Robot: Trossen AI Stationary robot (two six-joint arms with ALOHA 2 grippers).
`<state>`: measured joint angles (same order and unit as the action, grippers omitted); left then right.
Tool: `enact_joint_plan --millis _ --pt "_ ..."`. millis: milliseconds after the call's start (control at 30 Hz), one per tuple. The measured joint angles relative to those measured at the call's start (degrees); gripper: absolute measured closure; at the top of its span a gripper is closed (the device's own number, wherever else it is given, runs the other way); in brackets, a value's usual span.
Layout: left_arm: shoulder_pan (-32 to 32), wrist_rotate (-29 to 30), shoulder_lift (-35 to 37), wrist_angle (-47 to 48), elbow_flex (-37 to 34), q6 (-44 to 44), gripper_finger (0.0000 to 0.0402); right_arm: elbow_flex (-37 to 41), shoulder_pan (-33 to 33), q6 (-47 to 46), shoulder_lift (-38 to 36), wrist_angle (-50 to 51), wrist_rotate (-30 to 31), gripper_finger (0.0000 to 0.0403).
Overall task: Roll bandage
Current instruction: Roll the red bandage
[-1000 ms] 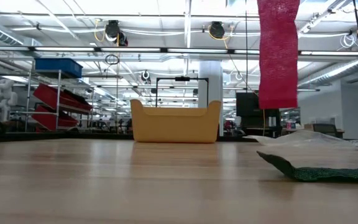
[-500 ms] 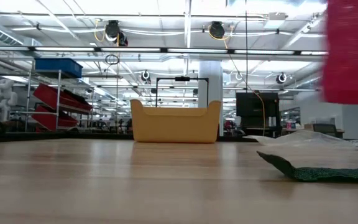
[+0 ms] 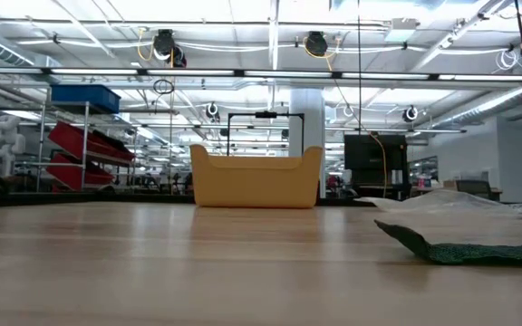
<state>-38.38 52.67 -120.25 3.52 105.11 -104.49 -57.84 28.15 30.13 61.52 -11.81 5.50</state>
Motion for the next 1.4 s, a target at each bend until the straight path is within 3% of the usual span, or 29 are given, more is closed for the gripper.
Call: enact_joint_plan --millis 233,833,1033,1400 --pt "1.41 -0.09 0.0 -0.23 0.01 -3.9 0.0132 0.0 -2.77 -2.96 0.78 0.26 -0.07 0.0362" --pt "4.48 1.5 -0.15 1.5 -0.02 -3.84 0.0132 0.0 -5.71 -8.46 0.78 1.72 -1.38 0.0362" --pt "3.34 2.82 -0.2 3.66 -0.02 2.09 0.0132 0.0 -5.71 -8.44 0.78 2.67 -1.16 0.0362" --pt "3.08 4.66 -0.28 11.21 -0.08 3.68 0.0132 0.0 -5.71 -8.44 0.78 2.73 -1.14 0.0362"
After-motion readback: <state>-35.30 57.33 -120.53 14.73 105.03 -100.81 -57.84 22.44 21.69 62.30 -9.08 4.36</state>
